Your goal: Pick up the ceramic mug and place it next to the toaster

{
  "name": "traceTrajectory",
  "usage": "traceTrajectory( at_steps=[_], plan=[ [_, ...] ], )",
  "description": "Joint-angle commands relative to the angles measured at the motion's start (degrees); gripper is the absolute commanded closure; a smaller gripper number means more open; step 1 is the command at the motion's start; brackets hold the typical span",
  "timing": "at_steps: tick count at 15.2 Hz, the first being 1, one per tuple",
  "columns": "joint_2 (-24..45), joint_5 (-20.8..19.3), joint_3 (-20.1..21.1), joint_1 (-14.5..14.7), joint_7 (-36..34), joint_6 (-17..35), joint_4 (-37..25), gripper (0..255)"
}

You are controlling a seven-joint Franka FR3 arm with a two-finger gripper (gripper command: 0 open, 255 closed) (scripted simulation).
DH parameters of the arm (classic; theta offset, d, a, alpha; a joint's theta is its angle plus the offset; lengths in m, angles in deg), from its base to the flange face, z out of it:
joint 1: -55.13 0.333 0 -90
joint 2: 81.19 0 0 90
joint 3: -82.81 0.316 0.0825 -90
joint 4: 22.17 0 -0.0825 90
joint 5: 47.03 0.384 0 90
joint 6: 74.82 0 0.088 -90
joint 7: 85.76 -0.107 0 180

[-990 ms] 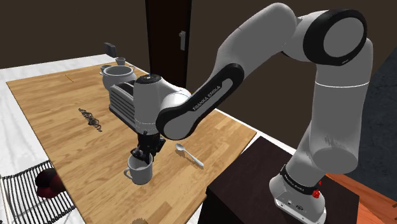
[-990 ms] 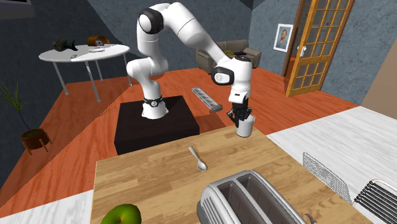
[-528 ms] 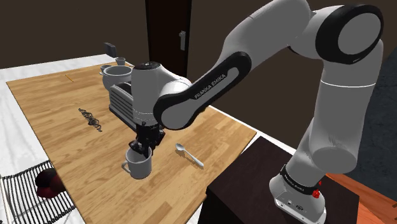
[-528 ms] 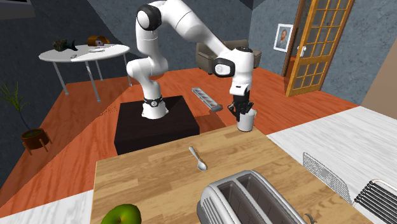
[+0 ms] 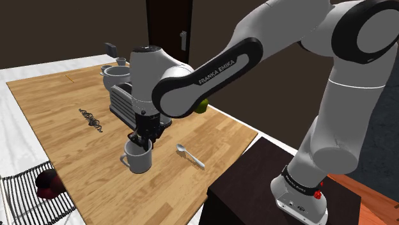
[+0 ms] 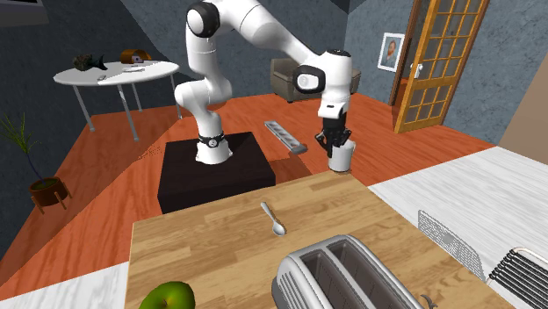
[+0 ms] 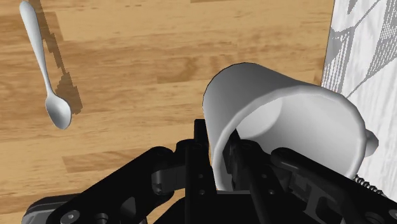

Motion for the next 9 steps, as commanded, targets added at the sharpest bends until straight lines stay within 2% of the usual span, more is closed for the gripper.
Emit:
traceTrajectory(
  at_steps=[1,9],
  plan=[
    [-0.75,0.55,0.17,-0.17,0.35,-1.41,-0.75,255],
    [-3.76,2.56,0.67,-0.7,1.55,-6.96,-3.72,255]
  ],
)
